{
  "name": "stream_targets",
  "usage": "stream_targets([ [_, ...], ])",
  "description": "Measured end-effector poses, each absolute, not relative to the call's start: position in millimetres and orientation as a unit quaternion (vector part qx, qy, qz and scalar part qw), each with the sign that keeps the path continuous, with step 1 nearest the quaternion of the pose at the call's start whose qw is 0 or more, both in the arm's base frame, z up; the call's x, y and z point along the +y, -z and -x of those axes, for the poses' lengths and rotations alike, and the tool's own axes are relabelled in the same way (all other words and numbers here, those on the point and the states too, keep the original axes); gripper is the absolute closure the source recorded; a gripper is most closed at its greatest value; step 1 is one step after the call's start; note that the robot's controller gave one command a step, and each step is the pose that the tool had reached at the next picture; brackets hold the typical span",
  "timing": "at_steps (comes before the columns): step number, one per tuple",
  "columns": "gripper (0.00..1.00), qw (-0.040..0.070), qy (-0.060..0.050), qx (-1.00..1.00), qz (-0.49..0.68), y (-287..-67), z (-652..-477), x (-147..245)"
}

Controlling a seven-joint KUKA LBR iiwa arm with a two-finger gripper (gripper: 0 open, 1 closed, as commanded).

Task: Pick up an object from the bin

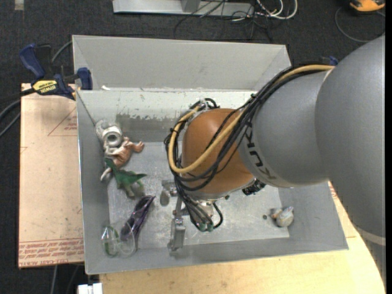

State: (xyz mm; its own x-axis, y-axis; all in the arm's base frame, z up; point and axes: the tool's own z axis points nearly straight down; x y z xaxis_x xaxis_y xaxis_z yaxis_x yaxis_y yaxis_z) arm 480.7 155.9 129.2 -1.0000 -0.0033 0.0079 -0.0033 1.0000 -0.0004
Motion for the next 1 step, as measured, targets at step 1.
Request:
stream_targets([
  [1,0.0,0.001,0.0,-1.0,0.0,-133.4,-482.8,154.9],
])
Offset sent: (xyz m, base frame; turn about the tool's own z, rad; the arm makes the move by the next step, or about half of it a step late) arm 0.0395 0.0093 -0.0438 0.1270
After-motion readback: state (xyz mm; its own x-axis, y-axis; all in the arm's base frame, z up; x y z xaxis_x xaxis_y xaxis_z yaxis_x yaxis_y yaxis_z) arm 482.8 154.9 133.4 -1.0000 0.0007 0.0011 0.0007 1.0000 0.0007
